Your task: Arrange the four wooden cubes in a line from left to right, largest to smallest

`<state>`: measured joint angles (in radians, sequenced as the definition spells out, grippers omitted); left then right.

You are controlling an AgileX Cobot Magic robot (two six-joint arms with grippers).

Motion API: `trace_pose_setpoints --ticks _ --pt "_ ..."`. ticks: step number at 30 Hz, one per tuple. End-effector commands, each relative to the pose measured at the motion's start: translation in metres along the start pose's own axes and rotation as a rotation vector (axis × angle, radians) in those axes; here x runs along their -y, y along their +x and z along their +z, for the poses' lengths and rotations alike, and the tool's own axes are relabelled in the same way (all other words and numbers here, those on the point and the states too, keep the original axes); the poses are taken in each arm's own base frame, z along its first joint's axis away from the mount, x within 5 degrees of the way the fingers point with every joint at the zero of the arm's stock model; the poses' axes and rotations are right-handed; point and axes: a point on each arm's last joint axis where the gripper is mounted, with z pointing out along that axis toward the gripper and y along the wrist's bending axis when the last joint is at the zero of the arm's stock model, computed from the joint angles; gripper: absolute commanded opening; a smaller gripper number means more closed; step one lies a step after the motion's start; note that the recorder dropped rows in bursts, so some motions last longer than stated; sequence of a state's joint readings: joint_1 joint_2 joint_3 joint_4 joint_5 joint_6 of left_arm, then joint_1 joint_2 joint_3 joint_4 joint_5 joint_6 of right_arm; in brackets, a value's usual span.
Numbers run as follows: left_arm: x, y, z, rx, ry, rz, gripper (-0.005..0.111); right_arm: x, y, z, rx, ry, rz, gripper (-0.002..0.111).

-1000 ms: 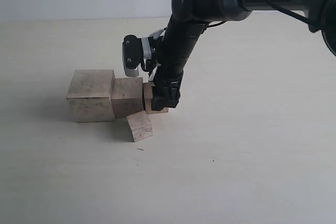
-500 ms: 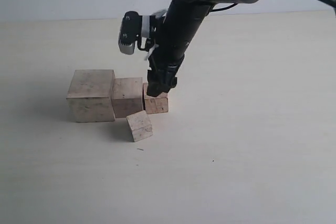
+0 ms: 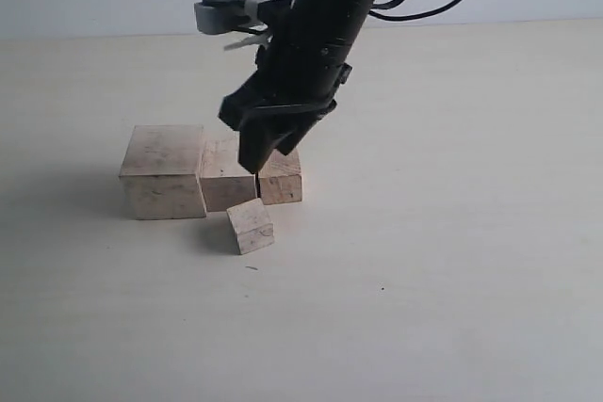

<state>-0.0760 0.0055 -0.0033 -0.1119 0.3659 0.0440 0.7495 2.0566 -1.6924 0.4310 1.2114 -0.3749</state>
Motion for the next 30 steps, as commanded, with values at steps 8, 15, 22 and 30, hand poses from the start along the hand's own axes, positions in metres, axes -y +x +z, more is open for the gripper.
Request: trace_pose_setpoints --ticks 8,15,22,30 --pt "0.0 0.0 0.0 0.013 0.007 0.004 0.0 -0.053 0.002 0.041 -0.13 0.202 0.17 0.052" --pt "0.0 0.0 0.0 0.013 0.007 0.004 0.0 -0.045 0.004 0.07 -0.186 0.214 0.317 0.066" --pt "0.0 0.0 0.0 0.013 0.007 0.004 0.0 -0.04 0.005 0.085 -0.217 0.22 0.366 0.072" --pt "0.0 0.0 0.0 0.013 0.007 0.004 0.0 -0.034 0.002 0.085 -0.169 0.281 0.403 0.071"
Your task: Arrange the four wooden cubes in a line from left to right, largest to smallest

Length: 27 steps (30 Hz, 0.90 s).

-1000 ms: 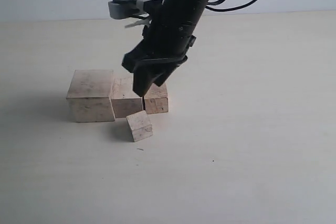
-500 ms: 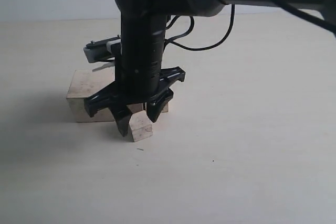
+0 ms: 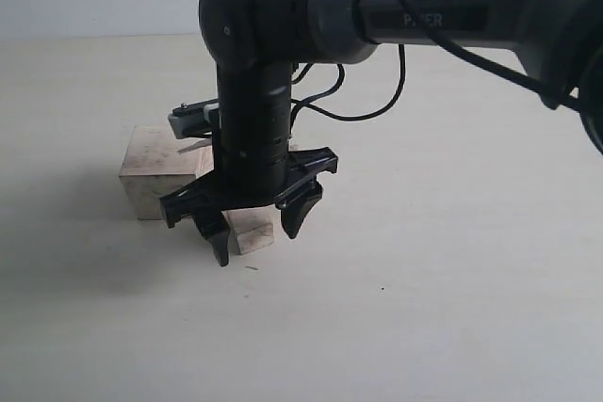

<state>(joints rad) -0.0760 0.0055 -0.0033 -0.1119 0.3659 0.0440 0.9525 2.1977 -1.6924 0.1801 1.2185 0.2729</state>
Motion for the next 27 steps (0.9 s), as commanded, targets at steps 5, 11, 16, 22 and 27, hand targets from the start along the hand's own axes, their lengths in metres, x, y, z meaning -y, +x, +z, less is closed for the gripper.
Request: trace_pose_setpoints --ticks 5,11,16,22,27 --pt "0.0 0.0 0.0 0.013 0.007 0.004 0.0 0.002 -0.006 -0.001 0.079 0.034 0.016 0.071" --pt "0.0 0.0 0.0 0.013 0.007 0.004 0.0 0.001 -0.011 0.0 0.122 0.019 0.019 0.071" --pt "0.0 0.0 0.0 0.013 0.007 0.004 0.0 0.001 -0.014 0.0 0.149 0.013 0.017 0.071" --pt "0.0 0.0 0.0 0.013 0.007 0.004 0.0 0.001 -0.014 0.001 0.156 0.014 0.026 0.071" --pt "0.0 0.0 0.0 0.013 0.007 0.004 0.0 0.003 -0.017 0.018 0.114 0.025 0.047 0.071"
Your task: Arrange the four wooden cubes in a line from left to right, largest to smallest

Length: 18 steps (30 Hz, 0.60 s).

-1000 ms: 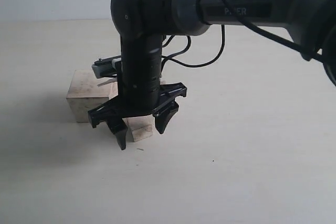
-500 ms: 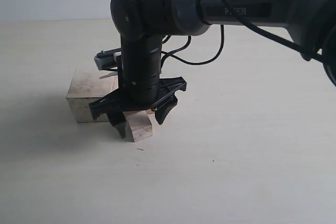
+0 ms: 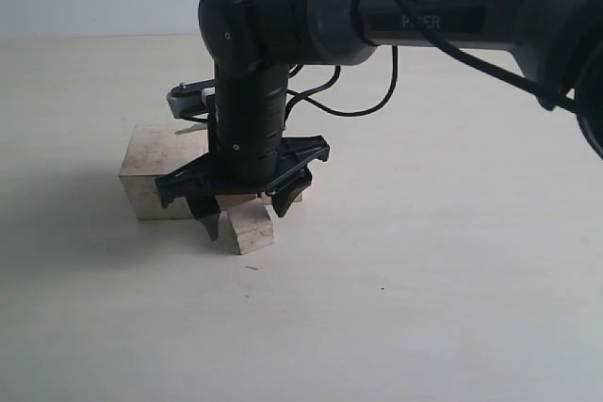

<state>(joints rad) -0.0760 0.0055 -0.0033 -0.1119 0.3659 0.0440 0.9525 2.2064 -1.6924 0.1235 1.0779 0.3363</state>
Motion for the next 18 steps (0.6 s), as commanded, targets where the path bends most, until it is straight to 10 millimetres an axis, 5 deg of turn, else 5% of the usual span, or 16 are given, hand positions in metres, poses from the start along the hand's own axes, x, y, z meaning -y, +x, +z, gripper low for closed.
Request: trace_pose_setpoints --ticks 1,7,9,11,13,17,18 --pt "0.0 0.0 0.0 0.013 0.007 0.004 0.0 0.001 0.0 0.019 -0.037 0.017 0.006 0.071" --pt "0.0 0.0 0.0 0.013 0.007 0.004 0.0 0.002 -0.002 0.02 -0.017 0.025 -0.005 0.063" --pt "0.0 0.0 0.0 0.013 0.007 0.004 0.0 0.003 -0.002 0.02 -0.02 0.036 -0.01 0.049" --pt "0.0 0.0 0.0 0.013 0.007 0.004 0.0 0.006 0.003 0.02 -0.075 0.06 -0.045 0.018" --pt "0.0 0.0 0.0 0.013 0.007 0.004 0.0 0.008 0.009 0.017 -0.141 0.08 -0.065 0.001" --pt "0.0 0.0 0.0 0.013 0.007 0.004 0.0 0.002 0.013 -0.013 -0.112 0.029 -0.133 0.0" --pt "0.0 0.0 0.0 0.013 0.007 0.004 0.0 -0.001 0.016 -0.035 -0.068 -0.003 -0.182 0.0"
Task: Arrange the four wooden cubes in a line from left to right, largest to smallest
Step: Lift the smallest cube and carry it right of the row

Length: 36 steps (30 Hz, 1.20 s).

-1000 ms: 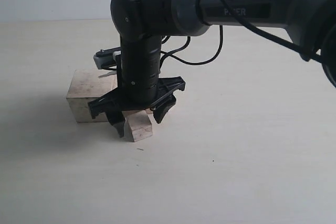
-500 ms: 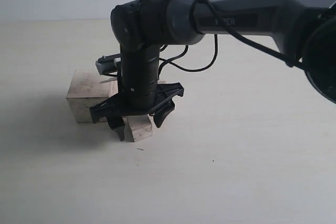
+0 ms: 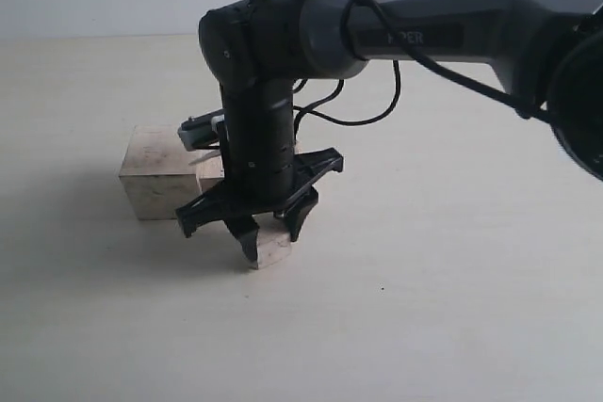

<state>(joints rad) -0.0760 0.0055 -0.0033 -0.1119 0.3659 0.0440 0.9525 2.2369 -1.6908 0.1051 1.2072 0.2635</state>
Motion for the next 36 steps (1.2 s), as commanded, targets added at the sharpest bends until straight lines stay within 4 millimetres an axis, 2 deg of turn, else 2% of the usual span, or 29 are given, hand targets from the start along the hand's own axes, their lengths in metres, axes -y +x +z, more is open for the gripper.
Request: trace_pose_setpoints --ticks 1,2,3,4,5,6,7,8,11,12,13,14,15,18,19,21,25,29,36 --pt "0.0 0.0 0.0 0.013 0.007 0.004 0.0 -0.005 0.016 -0.061 0.119 -0.066 -0.134 0.0" --pt "0.0 0.0 0.0 0.013 0.007 0.004 0.0 -0.006 0.024 -0.085 0.179 -0.077 -0.198 0.0" --pt "0.0 0.0 0.0 0.013 0.007 0.004 0.0 -0.004 0.029 -0.098 0.214 -0.075 -0.222 0.0" --pt "0.0 0.0 0.0 0.013 0.007 0.004 0.0 0.003 0.038 -0.123 0.282 -0.059 -0.263 0.0" --pt "0.0 0.0 0.0 0.013 0.007 0.004 0.0 0.008 0.042 -0.135 0.312 -0.05 -0.265 0.0" --pt "0.0 0.0 0.0 0.013 0.007 0.004 0.0 0.023 0.047 -0.154 0.365 -0.031 -0.243 0.0" --pt "0.0 0.0 0.0 0.013 0.007 0.004 0.0 0.03 0.049 -0.16 0.384 -0.019 -0.23 0.0" --pt "0.0 0.0 0.0 0.013 0.007 0.004 0.0 0.05 0.052 -0.174 0.423 0.006 -0.187 0.0" --pt "0.0 0.0 0.0 0.013 0.007 0.004 0.0 0.08 0.053 -0.185 0.452 0.014 -0.109 0.0" --pt "0.0 0.0 0.0 0.013 0.007 0.004 0.0 0.099 0.052 -0.188 0.457 0.019 -0.058 0.0" --pt "0.0 0.0 0.0 0.013 0.007 0.004 0.0 0.111 0.051 -0.186 0.451 0.023 -0.028 0.0" --pt "0.0 0.0 0.0 0.013 0.007 0.004 0.0 0.125 0.05 -0.179 0.425 0.048 -0.103 0.0" --pt "0.0 0.0 0.0 0.013 0.007 0.004 0.0 0.129 0.05 -0.173 0.404 0.061 -0.179 0.0" --pt "0.0 0.0 0.0 0.013 0.007 0.004 0.0 0.141 0.049 -0.149 0.313 0.113 -0.543 0.0" --pt "0.0 0.0 0.0 0.013 0.007 0.004 0.0 0.143 0.05 -0.135 0.255 0.125 -0.722 0.0" --pt "0.0 0.0 0.0 0.013 0.007 0.004 0.0 0.144 0.05 -0.119 0.203 0.113 -0.827 0.0" --pt "0.0 0.0 0.0 0.013 0.007 0.004 0.0 0.145 0.047 -0.1 0.147 0.088 -0.851 0.0" --pt "0.0 0.0 0.0 0.013 0.007 0.004 0.0 0.146 0.043 -0.098 0.179 0.1 -0.849 0.0" --pt "0.0 0.0 0.0 0.013 0.007 0.004 0.0 0.135 0.039 -0.095 0.234 -0.012 -0.812 0.0"
